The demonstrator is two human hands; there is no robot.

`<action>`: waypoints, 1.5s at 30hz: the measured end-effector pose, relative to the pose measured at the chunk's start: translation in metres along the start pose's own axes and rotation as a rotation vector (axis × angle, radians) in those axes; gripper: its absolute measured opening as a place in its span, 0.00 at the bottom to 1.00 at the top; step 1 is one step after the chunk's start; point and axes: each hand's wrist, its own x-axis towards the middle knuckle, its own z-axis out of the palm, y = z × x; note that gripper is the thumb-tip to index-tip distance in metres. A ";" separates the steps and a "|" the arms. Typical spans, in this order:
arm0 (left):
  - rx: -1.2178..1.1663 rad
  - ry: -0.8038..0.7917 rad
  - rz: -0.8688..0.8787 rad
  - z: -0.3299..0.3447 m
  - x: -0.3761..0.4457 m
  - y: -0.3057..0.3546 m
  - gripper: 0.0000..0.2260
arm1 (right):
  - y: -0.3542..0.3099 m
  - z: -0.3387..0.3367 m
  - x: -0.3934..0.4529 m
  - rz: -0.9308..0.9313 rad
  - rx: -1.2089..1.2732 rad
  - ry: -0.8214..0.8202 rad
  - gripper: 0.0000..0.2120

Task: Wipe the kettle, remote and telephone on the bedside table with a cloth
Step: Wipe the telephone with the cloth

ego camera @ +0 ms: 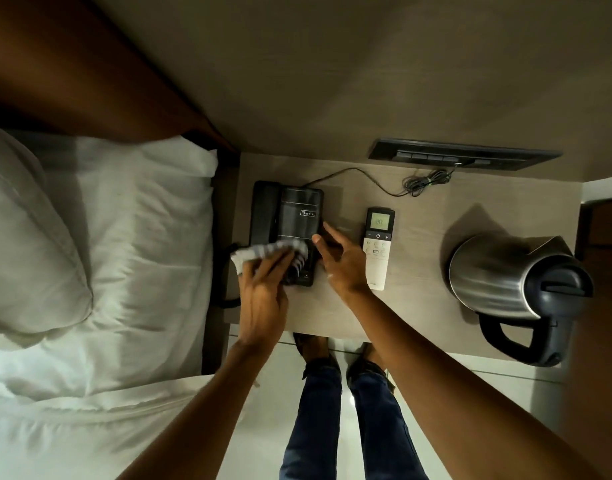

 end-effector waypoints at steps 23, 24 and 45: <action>-0.064 -0.068 -0.146 0.015 -0.007 0.009 0.25 | 0.004 0.000 0.003 -0.005 0.037 0.023 0.23; -0.097 -0.035 -0.149 0.011 0.003 0.014 0.23 | 0.005 0.000 0.003 0.002 0.053 0.022 0.23; -0.121 -0.089 -0.080 0.018 0.032 0.021 0.25 | 0.020 0.002 -0.004 0.134 0.195 0.024 0.21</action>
